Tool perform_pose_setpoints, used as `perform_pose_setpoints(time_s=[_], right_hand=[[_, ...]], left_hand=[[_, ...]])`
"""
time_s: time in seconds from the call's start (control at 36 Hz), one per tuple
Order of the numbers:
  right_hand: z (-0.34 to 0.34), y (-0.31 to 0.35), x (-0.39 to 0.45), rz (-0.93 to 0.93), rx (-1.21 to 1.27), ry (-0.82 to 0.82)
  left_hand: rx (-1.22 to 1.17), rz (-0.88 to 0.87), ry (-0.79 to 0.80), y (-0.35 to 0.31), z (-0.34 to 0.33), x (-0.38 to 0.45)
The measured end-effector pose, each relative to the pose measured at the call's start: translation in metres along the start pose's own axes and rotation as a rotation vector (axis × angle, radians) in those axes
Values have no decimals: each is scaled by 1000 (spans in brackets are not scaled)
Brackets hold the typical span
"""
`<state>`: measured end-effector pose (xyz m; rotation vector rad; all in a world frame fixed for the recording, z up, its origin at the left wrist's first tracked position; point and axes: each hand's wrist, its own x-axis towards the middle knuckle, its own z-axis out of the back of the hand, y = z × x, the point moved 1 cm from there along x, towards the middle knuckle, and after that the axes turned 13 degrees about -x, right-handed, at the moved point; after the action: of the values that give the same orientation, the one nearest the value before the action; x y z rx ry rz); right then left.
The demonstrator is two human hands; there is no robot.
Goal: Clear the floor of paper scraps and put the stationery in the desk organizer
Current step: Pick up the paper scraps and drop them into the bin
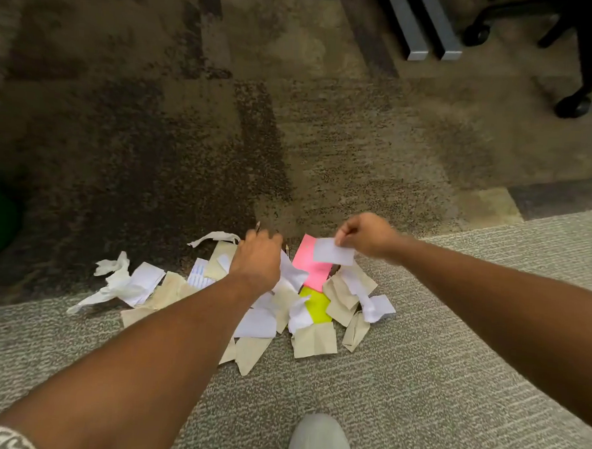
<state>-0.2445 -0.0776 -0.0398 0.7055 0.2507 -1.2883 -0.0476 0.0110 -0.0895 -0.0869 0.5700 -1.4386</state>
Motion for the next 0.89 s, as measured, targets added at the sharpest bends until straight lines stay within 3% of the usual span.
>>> perform_pose_setpoints(time_s=[0.17, 0.31, 0.42, 0.53, 0.64, 0.89], right_hand=[[23, -30, -3, -119, 288, -11], [28, -59, -11, -203, 256, 112], [27, -75, -23, -283, 224, 289], [6, -92, -39, -356, 166, 382], [-23, -100, -60, -414, 110, 365], [-57, -97, -83, -419, 269, 220]], left_hand=[[-319, -51, 3, 1, 8, 8], [-574, -7, 13, -16, 14, 12], [-660, -60, 165, -33, 4, 9], [-443, -323, 293, -55, -7, 4], [-270, -497, 347, -72, -17, 3], [174, -654, 435, -88, -41, 3]])
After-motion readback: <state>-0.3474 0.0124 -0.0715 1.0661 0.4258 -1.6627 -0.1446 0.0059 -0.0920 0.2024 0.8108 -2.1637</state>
